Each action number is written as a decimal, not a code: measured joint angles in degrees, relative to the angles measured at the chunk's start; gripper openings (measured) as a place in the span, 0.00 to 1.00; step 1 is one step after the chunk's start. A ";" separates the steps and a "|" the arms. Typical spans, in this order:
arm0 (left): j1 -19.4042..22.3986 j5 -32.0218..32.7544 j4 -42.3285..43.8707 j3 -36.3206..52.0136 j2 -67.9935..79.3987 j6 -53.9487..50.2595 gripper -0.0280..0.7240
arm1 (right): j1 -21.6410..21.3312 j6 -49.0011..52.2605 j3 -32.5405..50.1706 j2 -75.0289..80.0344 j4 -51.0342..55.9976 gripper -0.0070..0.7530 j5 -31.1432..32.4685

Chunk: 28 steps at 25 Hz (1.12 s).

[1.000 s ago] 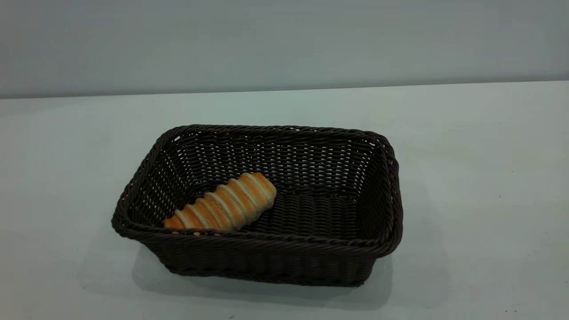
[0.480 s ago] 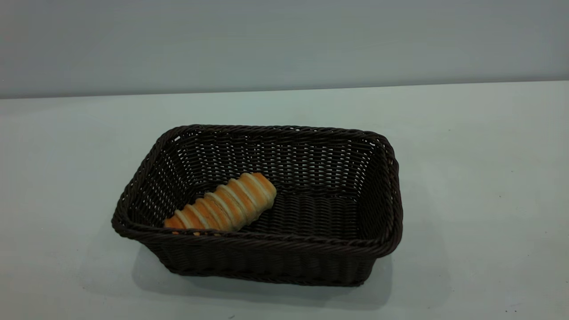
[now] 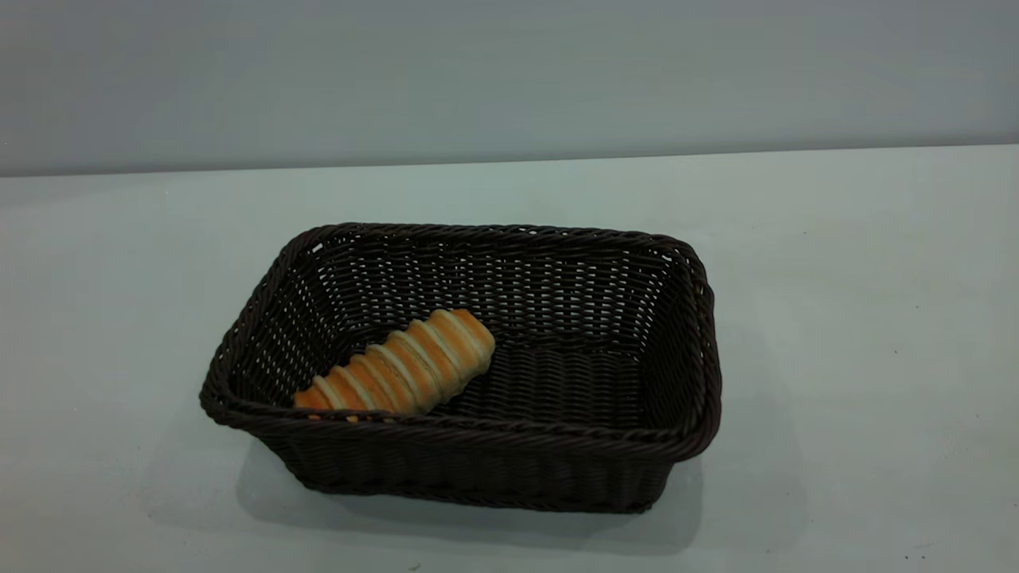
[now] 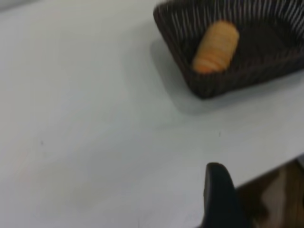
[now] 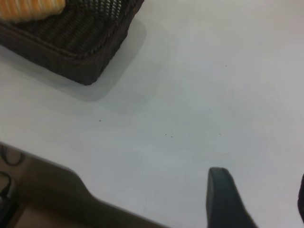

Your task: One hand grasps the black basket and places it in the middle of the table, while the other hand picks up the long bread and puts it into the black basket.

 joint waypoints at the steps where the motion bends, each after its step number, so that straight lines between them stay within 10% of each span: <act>1: 0.00 0.00 -0.07 0.84 0.00 0.07 0.63 | 0.00 -0.05 0.00 0.00 0.00 0.52 0.00; 28: 0.00 -1.45 -2.84 3.33 0.00 1.08 0.63 | 0.00 -0.05 0.00 0.00 0.00 0.52 0.00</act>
